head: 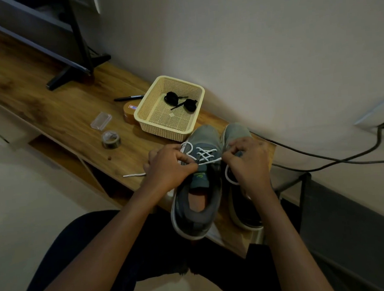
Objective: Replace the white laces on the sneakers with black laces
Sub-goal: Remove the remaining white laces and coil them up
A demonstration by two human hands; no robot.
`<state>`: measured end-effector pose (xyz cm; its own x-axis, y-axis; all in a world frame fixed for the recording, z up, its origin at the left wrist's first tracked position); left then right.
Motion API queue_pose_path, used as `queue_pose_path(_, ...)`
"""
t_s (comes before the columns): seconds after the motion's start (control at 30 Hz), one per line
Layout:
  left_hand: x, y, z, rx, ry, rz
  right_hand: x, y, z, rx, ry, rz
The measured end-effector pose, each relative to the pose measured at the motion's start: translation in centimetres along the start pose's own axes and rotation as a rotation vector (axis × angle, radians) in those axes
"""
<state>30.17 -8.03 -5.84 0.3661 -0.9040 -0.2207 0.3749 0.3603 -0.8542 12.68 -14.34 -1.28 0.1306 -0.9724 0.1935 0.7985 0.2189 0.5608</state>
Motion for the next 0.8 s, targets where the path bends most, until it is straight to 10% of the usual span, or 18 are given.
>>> queue_pose_path(0.4,-0.6,-2.1,-2.2,0.181,-0.02,-0.245,0.8,-1.6,2.2,0.268,-0.083,-0.228)
queue_pose_path(0.63,0.0,-2.4,-3.5,0.325,-0.049,-0.304,-1.0,0.7,-1.1,-0.37,0.199,0.108)
queue_pose_path(0.8,0.1,-2.5,-3.9,0.34,-0.07,-0.321,-2.5,0.7,-1.7,-0.491,0.051,0.227)
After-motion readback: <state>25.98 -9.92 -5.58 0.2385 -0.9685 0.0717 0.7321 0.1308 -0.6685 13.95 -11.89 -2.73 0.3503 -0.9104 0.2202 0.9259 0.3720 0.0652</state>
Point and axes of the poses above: each hand's wrist, its own x-axis towards the middle knuckle, its own z-axis out of the back of the hand, y = z × x, the point moved 8 cm from there along x, towards the middle knuckle, and after that the axes turned 12 degrees about -x, right-handed, at the moved point
